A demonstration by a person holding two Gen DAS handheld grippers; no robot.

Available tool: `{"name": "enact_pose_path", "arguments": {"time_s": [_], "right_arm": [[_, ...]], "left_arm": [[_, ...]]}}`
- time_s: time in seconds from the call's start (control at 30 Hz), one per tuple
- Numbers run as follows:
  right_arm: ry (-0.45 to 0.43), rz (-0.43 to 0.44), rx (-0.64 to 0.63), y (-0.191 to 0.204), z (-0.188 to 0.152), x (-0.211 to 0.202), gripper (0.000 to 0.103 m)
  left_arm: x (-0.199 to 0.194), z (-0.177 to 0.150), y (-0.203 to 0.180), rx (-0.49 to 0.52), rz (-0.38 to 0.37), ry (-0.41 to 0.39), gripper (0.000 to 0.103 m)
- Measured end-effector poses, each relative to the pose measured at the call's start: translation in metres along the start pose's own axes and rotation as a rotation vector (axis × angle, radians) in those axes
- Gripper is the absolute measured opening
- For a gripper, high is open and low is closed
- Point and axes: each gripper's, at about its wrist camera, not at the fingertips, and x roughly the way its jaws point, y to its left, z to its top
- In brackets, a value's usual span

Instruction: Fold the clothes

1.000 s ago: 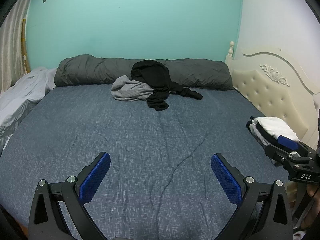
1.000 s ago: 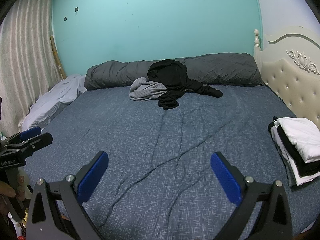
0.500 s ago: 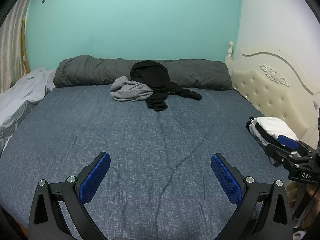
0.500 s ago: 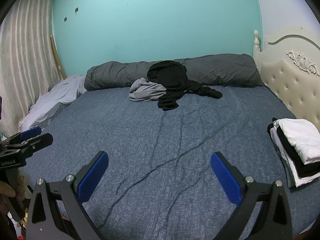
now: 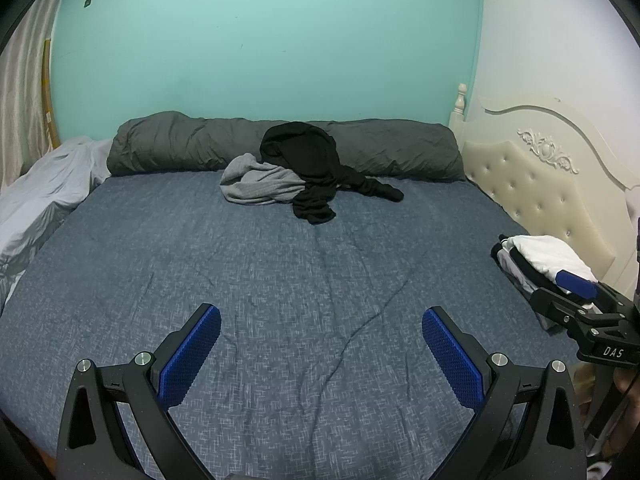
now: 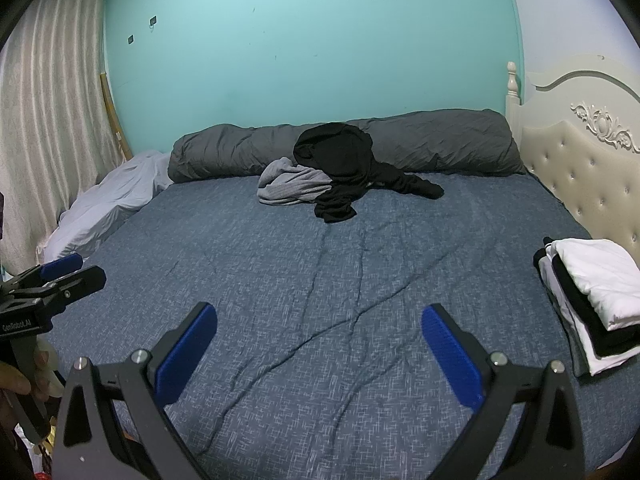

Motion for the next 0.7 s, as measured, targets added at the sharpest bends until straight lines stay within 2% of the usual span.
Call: {"name": "enact_pose_path", "arguments": {"time_s": [0.5, 0.7], "right_arm": [[0.017, -0.005, 0.01, -0.007, 0.0, 0.001, 0.103], [0.045, -0.01, 0.009, -0.022, 0.005, 0.024, 0.103]], "left_arm": [[0.002, 0.0, 0.007, -0.005, 0.002, 0.002, 0.102], [0.013, 0.003, 0.012, -0.006, 0.005, 0.007, 0.103]]}}
